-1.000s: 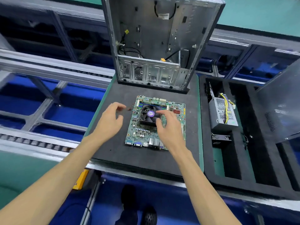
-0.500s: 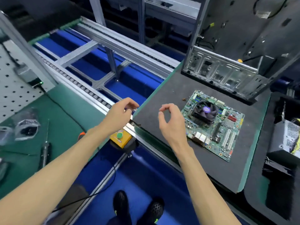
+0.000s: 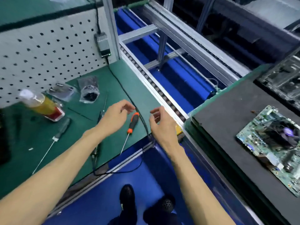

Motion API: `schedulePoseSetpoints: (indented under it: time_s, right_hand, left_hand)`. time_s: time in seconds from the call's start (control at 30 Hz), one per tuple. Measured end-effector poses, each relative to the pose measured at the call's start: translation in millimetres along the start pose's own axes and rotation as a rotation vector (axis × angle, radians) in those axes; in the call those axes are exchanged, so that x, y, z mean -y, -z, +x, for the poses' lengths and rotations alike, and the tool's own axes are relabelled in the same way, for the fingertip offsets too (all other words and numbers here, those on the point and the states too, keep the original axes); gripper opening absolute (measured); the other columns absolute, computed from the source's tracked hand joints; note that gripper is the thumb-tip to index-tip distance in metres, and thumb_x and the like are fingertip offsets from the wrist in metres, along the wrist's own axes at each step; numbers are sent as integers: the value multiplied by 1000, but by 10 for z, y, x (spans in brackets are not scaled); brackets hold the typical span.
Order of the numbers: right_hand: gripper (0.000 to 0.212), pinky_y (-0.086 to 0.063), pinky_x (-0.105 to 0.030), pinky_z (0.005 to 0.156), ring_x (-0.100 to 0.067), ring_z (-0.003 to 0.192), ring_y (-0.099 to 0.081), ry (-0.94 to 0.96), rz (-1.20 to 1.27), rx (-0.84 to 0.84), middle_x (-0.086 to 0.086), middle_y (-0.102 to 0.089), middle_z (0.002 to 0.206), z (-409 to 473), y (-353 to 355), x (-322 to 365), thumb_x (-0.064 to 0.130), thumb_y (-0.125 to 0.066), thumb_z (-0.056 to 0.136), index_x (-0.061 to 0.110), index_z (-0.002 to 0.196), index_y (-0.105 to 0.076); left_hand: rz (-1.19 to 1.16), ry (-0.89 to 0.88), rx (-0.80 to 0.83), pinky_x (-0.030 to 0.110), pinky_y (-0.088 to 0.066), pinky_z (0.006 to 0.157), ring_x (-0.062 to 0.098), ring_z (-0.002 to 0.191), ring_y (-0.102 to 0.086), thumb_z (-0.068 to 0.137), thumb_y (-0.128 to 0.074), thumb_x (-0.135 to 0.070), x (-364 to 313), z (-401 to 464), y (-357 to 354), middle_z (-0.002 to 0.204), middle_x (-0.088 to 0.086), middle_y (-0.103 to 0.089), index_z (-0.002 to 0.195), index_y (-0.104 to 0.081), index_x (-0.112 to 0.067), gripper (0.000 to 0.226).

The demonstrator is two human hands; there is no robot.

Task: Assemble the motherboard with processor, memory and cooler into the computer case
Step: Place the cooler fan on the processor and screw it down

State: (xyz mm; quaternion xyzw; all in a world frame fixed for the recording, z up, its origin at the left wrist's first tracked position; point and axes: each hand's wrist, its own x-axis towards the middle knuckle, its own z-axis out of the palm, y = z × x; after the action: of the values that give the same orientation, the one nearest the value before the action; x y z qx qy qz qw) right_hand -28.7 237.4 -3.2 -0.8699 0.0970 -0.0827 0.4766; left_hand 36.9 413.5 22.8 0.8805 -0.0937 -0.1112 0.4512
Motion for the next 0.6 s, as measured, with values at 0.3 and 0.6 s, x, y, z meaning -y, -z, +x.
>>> schedulePoseSetpoints:
  time_s: [0.3, 0.6]
  right_hand:
    - [13, -40, -30, 59, -11, 63, -58, -197, -205, 181, 13, -60, 68, -23, -950, -176, 21, -55, 95, 17, 108, -57]
    - [50, -41, -33, 68, -34, 88, -62, -425, -329, 205, -6, -59, 96, 121, -1456, -392, 39, -76, 80, 11, 101, -40]
  left_hand:
    - [-42, 163, 29, 8, -39, 69, 6, 93, -63, 93, -35, 6, 823, -226, 328, 99, -4, -68, 106, -65, -15, 39]
    - [-38, 244, 91, 10, -39, 61, -1, 80, -63, 88, -39, 4, 1255, -355, 364, 92, -11, -69, 97, -63, -30, 42]
